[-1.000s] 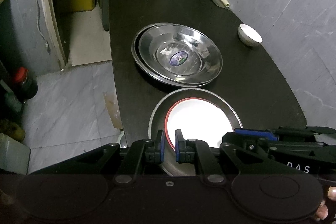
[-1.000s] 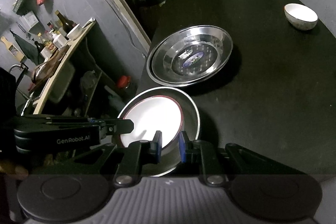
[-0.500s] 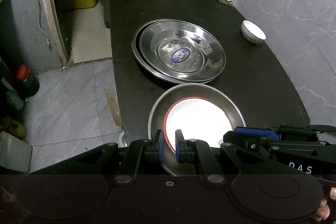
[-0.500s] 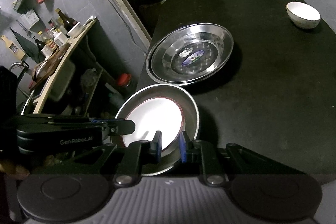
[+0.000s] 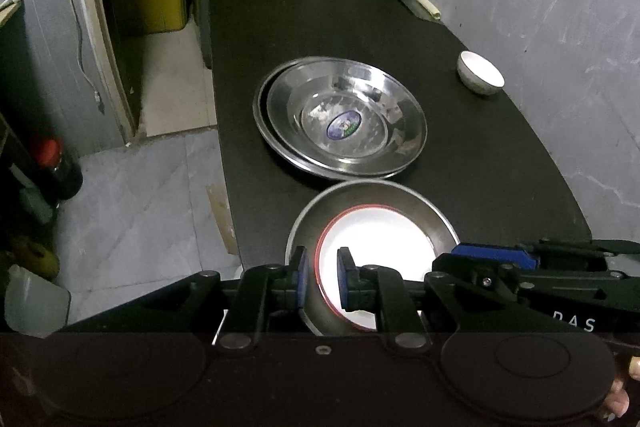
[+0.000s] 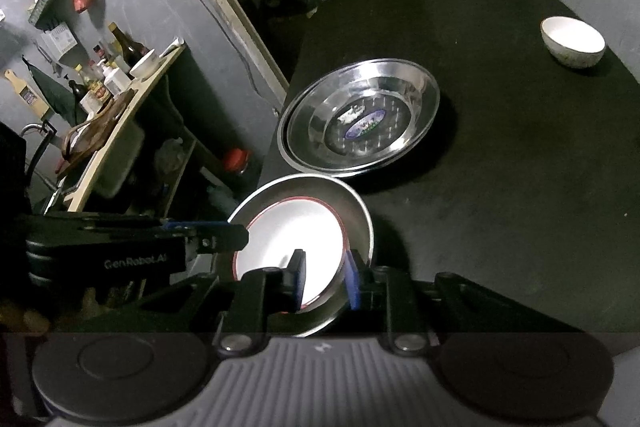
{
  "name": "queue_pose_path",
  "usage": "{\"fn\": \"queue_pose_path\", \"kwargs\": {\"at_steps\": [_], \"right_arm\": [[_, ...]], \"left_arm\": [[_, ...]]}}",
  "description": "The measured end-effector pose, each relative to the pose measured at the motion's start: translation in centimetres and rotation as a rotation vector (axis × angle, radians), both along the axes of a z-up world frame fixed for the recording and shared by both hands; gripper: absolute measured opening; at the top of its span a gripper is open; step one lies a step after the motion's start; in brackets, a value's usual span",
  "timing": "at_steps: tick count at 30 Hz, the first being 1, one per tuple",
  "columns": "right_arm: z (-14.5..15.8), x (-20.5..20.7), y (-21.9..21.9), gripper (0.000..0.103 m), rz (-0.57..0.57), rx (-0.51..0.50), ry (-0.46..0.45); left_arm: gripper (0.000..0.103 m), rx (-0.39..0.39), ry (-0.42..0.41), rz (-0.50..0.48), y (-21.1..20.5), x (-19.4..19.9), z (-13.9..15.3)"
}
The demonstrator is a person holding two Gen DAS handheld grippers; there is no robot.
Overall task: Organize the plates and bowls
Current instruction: 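Lower the white bowl into the basin and open the left tool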
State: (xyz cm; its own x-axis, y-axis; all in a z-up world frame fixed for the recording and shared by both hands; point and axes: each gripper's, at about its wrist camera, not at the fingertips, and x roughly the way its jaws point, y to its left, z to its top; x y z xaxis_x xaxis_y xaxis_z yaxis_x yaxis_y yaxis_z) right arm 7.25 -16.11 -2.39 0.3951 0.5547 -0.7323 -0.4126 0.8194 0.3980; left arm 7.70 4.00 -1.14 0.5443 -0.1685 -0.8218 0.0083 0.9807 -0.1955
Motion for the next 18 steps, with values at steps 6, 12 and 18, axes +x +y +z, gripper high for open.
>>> {"fn": "queue_pose_path", "kwargs": {"at_steps": [6,12,18], "right_arm": [[0.9,-0.3,-0.7,0.027,-0.018,0.013,-0.042],[1.5,-0.3,-1.7,0.053,-0.059,0.021,-0.070],[1.6,-0.1,-3.1,0.081,-0.118,0.024,-0.082]], "left_arm": [[0.032,0.006,-0.036,0.004,0.0,-0.1,1.2],[0.072,0.055,-0.095,0.010,-0.4,-0.2,2.2],[0.098,0.094,-0.146,0.020,-1.1,0.4,2.9]]}}
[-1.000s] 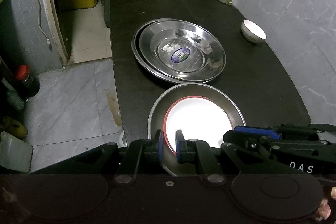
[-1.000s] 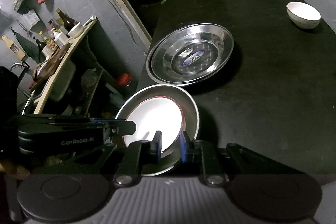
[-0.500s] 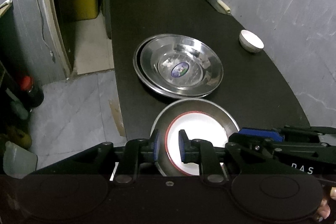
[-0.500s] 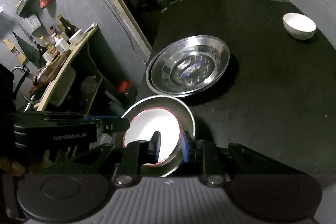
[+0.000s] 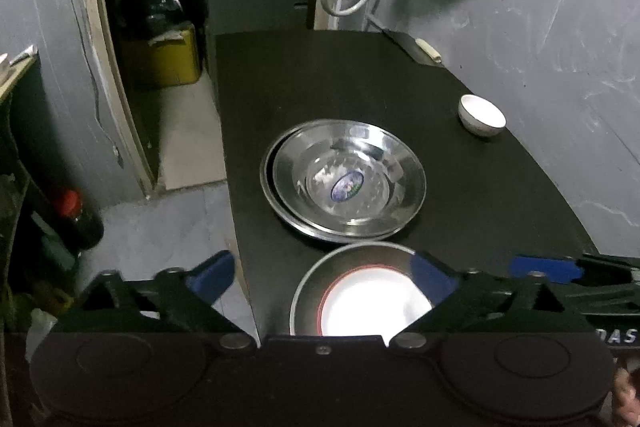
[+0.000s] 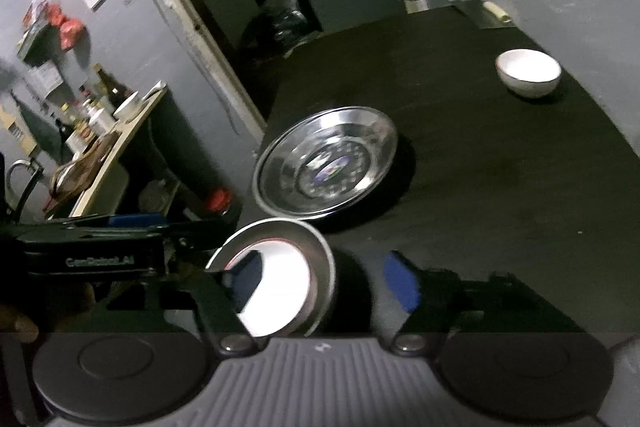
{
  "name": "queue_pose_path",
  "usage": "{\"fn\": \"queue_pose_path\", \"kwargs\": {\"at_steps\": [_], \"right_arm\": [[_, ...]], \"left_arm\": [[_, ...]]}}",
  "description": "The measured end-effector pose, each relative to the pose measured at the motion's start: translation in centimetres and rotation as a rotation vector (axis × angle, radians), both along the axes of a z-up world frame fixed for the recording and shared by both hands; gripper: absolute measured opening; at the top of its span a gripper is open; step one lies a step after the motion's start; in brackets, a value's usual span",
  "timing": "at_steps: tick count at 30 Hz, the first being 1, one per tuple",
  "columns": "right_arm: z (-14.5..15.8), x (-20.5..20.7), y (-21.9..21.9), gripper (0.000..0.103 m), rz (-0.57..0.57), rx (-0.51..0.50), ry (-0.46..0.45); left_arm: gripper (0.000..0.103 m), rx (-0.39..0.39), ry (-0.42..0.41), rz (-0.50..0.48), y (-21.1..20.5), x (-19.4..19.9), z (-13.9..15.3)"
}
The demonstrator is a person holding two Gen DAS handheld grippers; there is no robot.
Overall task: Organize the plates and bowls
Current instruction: 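Move the left tool to the remaining red-rimmed white bowl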
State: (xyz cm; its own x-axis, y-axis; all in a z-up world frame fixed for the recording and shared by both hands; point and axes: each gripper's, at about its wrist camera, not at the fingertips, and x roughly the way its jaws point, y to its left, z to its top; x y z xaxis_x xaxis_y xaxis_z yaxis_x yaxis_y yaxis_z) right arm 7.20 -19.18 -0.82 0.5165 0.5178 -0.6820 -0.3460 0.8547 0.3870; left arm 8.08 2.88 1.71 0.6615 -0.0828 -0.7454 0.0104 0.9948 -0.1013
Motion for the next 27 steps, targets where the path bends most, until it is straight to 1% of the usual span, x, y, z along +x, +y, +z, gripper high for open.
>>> {"fn": "queue_pose_path", "kwargs": {"at_steps": [2,4,6,12,19,27], "right_arm": [[0.0,0.1,-0.6,0.090,-0.025,0.005,-0.001],[-0.1,0.3,-1.3,0.094,-0.050,0.009,-0.003],[-0.2,0.5,-2.0,0.103,-0.072,0.016,-0.002],[-0.7,1.1,-4.0,0.103,-0.135,0.019,0.002],[-1.5,2.1,-6.0,0.103,-0.183,0.004,0.015],[-2.5,4.6,-8.5,0.103,-0.235,-0.018,0.046]], "left_arm": [[0.098,0.006,-0.004,-0.002,-0.3,0.4,0.1],[0.098,0.005,-0.006,-0.001,-0.6,0.8,0.0],[0.102,0.000,-0.014,0.002,-1.0,1.3,0.0],[0.102,-0.007,-0.024,-0.030,-2.4,3.1,-0.2],[0.102,-0.015,0.030,-0.069,-4.4,5.7,-1.0],[0.102,-0.003,0.055,-0.115,-7.1,9.4,-2.0]]}}
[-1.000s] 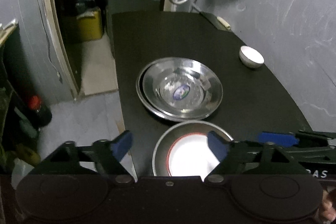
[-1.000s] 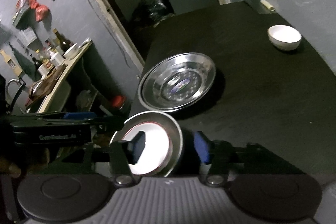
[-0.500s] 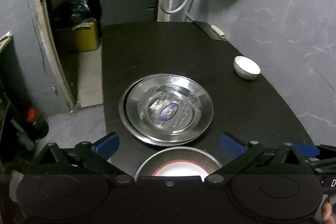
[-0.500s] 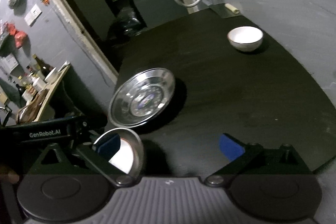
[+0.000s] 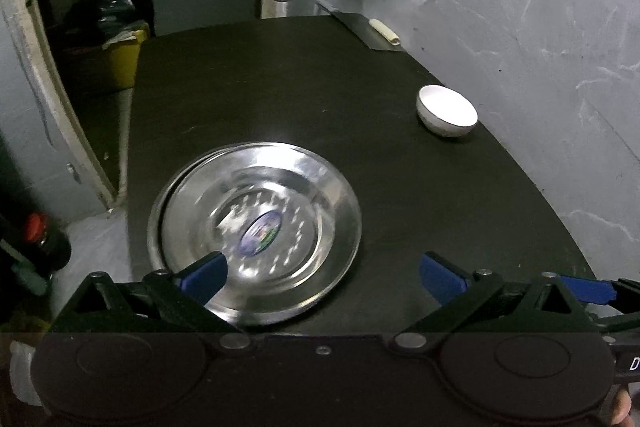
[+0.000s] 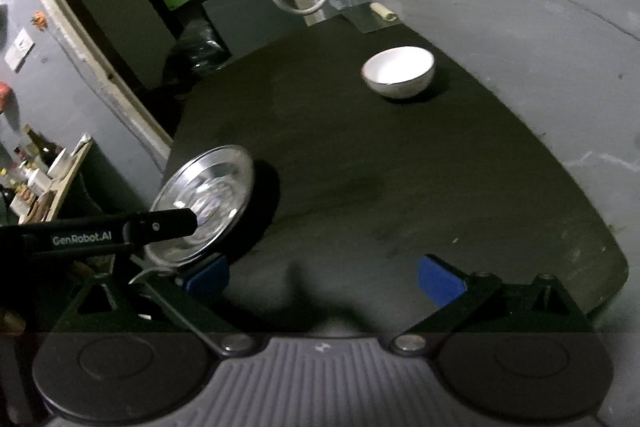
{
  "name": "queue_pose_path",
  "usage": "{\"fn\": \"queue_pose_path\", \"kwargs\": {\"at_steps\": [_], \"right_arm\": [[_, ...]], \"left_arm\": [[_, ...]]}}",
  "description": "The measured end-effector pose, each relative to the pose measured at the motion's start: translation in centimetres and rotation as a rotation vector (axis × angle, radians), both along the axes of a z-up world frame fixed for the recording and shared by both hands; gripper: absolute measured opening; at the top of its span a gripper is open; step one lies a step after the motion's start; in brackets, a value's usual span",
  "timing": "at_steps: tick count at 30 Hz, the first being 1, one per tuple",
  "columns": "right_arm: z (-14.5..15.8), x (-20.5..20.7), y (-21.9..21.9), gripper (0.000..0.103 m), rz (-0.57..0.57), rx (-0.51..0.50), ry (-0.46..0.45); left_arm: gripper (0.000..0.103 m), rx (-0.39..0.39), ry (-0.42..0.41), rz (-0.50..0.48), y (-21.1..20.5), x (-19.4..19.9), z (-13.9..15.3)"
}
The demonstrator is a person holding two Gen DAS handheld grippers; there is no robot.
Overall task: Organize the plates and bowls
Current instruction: 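Move the left tool to the remaining red-rimmed white bowl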
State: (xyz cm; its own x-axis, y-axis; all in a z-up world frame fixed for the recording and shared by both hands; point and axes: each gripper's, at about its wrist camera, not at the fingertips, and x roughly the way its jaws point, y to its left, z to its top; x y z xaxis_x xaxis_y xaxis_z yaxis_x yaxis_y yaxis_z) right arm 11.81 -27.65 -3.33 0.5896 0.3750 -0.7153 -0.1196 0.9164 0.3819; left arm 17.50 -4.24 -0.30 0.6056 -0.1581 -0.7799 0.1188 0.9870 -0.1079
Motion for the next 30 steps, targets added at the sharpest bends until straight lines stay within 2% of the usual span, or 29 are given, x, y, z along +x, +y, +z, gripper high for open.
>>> {"fn": "queue_pose_path", "kwargs": {"at_steps": [10,19,25,30], "right_arm": [[0.3,6.8,-2.3,0.103,-0.032,-0.022,-0.002],[-1.4,14.2,-3.8,0.103,-0.159,-0.035,0.064],[-3.0,17.6,-3.6,0.103,-0.216,-0.074,0.123],[-3.4,18.9,-3.5,0.103,-0.235,-0.092,0.115]], "left_arm": [[0.102,0.021,-0.007,-0.043,-3.1,6.5,0.0],[0.102,0.048,-0.061,-0.089,-6.9,14.3,0.5],[0.102,0.066,-0.098,-0.090,-8.4,18.8,0.0],[0.102,0.098,-0.114,-0.134,-9.5,21.9,-0.9]]}}
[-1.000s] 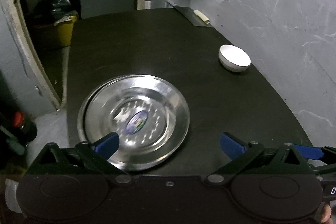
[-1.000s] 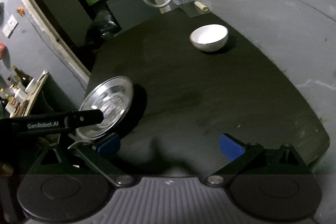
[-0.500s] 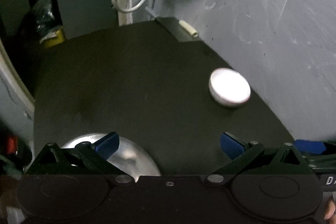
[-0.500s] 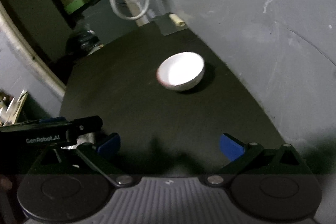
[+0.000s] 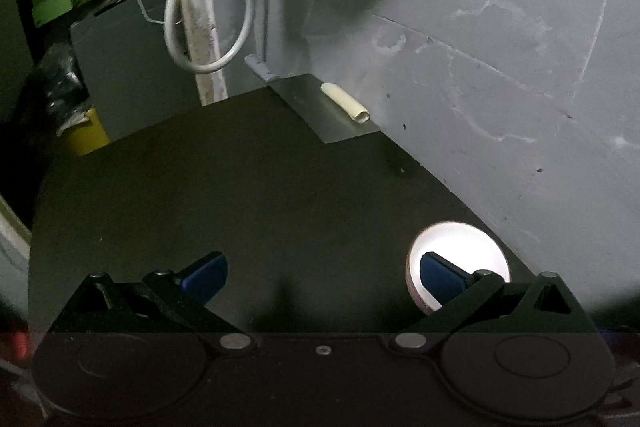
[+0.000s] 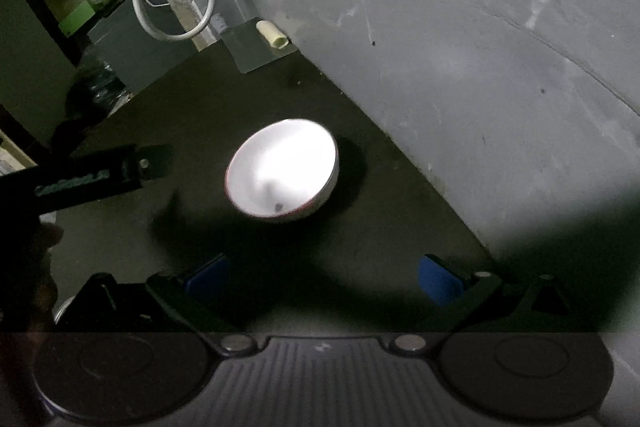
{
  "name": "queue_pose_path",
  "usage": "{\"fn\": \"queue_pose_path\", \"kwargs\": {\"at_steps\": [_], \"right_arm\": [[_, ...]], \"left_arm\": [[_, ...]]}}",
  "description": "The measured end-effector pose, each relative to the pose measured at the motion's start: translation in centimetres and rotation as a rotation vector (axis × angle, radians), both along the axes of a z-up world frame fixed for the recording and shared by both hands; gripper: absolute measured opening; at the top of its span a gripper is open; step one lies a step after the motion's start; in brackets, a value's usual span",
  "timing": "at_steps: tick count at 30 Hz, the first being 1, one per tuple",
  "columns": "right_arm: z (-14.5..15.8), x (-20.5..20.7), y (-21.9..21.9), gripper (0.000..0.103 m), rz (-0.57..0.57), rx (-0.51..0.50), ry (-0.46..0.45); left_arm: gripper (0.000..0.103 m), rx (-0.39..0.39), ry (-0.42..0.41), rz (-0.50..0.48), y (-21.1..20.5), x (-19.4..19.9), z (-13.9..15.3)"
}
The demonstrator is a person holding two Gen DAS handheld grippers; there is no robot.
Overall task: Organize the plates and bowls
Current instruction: 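Move the left tool to the remaining red-rimmed white bowl, then close the left tool on the rim of the second white bowl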
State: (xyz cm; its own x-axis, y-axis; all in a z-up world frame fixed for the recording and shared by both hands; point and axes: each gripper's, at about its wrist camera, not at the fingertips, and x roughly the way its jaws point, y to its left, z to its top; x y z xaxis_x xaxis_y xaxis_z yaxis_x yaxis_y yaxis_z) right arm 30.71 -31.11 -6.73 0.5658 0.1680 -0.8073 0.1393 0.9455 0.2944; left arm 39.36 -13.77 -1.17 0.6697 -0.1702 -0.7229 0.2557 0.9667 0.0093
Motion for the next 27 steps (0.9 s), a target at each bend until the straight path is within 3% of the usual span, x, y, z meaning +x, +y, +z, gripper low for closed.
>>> {"fn": "queue_pose_path", "kwargs": {"at_steps": [17,22,27], "right_arm": [[-0.9,2.7,-0.9,0.102,-0.054,0.035,-0.026],[-0.9,2.9,-0.6,0.090,-0.053,0.024,-0.052],[-1.0,3.2,-0.5,0.079,-0.047,0.012,-0.052]], "left_arm": [[0.102,0.016,0.022,-0.107,-1.8,3.3,-2.8],[0.102,0.004,0.051,-0.138,-1.9,3.4,-3.3],[0.089,-0.028,0.090,-0.157,-1.9,3.7,-3.8]]}}
